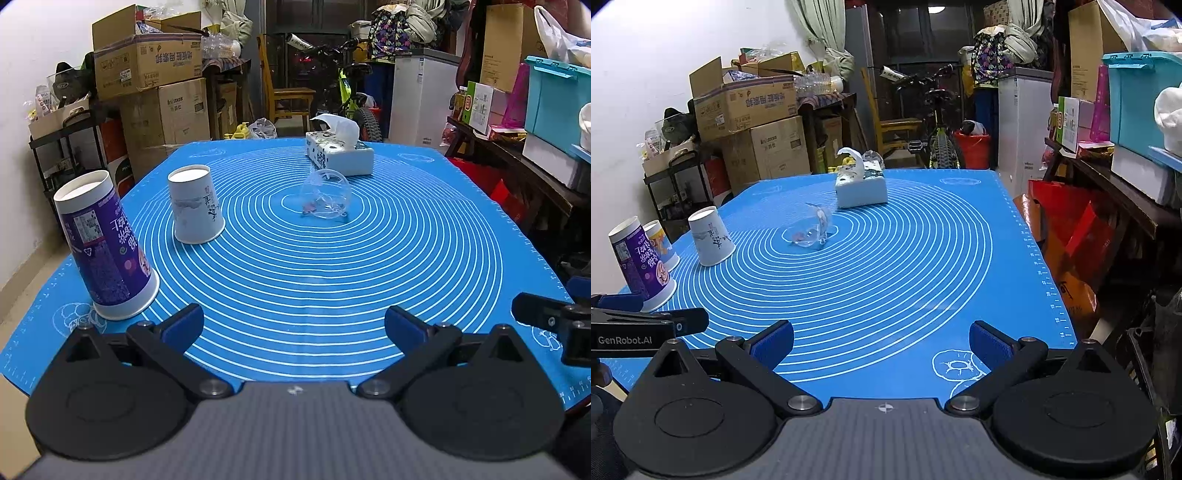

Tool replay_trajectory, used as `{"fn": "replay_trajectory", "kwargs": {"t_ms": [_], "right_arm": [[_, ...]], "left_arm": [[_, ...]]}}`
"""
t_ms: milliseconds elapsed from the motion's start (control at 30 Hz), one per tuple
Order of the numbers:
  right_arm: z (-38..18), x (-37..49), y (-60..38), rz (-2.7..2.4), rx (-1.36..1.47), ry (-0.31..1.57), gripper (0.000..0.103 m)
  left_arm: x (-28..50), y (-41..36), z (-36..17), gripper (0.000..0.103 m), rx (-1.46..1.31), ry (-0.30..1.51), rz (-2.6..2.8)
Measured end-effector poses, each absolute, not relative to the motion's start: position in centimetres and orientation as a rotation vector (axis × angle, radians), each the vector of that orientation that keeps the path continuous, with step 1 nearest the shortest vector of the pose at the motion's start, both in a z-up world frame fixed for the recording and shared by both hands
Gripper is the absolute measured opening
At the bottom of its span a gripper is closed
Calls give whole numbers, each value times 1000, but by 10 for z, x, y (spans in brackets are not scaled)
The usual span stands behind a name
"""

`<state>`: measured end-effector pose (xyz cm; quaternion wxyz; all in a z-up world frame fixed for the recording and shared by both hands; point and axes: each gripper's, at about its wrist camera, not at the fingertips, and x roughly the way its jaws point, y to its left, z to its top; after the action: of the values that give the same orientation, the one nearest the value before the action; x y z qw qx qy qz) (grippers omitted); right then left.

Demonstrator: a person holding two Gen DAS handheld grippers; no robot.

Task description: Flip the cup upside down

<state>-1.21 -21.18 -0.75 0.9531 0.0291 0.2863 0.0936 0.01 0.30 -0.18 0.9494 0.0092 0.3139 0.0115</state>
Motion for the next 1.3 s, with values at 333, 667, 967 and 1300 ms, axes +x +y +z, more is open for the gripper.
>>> {"fn": "replay_trajectory", "kwargs": {"t_ms": [333, 667, 967, 1300], "right_arm": [[-9, -11, -211, 190, 60, 584, 101], [-9, -11, -211, 187, 62, 586, 101], [-10, -10, -211, 185, 63, 588, 101], [-10, -10, -211, 186, 62, 588, 101]], "left_arm": [[0, 4, -2, 103, 17, 637, 26], [-1, 5, -2, 103, 18, 638, 26], [0, 4, -2, 103, 20, 639, 25], [0, 4, -3, 103, 23, 639, 25]]}}
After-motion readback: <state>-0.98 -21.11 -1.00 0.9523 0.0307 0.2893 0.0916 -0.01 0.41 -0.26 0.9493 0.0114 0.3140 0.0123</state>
